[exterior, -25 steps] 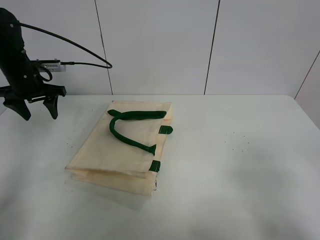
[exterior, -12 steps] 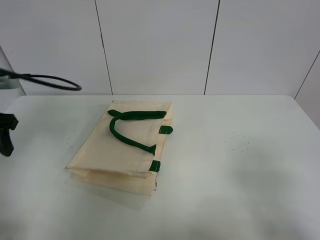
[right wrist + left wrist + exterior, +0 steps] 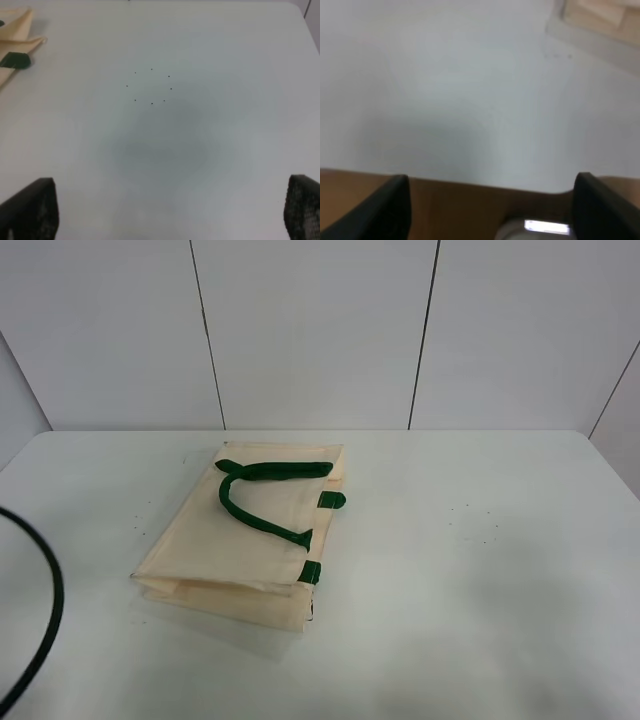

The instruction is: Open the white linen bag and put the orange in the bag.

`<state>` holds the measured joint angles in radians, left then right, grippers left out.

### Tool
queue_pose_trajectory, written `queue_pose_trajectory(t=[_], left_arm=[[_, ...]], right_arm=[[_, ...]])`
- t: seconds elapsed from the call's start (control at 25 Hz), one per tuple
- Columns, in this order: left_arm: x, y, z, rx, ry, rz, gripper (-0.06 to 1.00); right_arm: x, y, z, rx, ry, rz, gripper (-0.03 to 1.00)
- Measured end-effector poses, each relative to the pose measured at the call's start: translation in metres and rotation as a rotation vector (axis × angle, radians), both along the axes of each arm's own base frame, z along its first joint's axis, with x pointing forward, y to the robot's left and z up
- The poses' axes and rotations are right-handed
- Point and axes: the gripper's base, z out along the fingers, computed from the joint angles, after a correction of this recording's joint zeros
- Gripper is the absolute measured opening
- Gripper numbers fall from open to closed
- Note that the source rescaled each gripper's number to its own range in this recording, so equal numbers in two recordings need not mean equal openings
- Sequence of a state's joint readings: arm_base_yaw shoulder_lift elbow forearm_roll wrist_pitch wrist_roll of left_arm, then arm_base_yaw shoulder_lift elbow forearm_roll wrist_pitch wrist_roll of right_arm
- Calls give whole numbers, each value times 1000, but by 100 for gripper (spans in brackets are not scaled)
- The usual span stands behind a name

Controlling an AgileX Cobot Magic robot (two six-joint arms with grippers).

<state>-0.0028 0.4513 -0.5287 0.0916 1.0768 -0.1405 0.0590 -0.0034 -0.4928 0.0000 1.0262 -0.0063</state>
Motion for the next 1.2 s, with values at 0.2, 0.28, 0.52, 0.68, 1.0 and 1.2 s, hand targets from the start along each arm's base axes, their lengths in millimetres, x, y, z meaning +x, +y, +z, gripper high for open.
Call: queue_pose_trajectory(t=[0.2,0.28,0.52,0.68,1.0,1.2], left_arm=[[-37,-1,1,-5,-245,-18,92],[-48,-1,1,-5,-317,-19,92],[-64,-1,0,-4,-429,-20,92],[-64,-2,0,-2,-429,-29,92],[-64,-2,0,0,-429,-33,92],[-64,-2,0,0,-429,-33,92]], right_arm=[[0,0,0,0,0,0,100],[0,0,0,0,0,0,100],[0,0,0,0,0,0,100],[0,0,0,0,0,0,100],[0,0,0,0,0,0,100],[0,0,0,0,0,0,100]])
